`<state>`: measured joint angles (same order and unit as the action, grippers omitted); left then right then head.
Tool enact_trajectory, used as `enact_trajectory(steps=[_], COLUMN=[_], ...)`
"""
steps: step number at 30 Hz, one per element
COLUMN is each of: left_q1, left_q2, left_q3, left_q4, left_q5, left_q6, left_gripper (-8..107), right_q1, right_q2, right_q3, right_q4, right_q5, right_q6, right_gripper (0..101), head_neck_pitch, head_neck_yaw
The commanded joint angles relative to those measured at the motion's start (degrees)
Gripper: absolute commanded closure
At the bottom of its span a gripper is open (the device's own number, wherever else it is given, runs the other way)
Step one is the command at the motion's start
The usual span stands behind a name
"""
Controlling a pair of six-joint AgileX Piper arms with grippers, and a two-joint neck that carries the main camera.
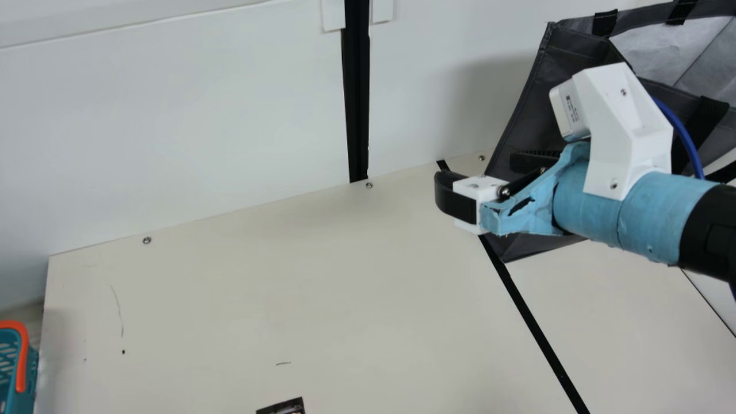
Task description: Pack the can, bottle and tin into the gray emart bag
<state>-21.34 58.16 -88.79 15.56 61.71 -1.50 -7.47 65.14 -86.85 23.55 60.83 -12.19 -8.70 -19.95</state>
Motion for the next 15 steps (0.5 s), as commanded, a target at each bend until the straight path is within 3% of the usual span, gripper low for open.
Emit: enact_trajectory(steps=[1,15], left_q1=[0.0,0.0], left_q2=[0.0,0.0], left_q3=[0.0,0.0], left_q4=[0.0,0.0], left_q5=[0.0,0.0], left_q6=[0.0,0.0], left_gripper=[9,9], right_q1=[0.0,0.0], right_q2=[0.0,0.0], right_q3=[0.0,0.0], right_q4=[0.0,0.0], right_q5=[0.0,0.0], right_q6=[0.0,0.0], right_gripper=[10,10], head_neck_pitch=[-1.3,-1.3], head_neck_yaw=[0.0,0.0])
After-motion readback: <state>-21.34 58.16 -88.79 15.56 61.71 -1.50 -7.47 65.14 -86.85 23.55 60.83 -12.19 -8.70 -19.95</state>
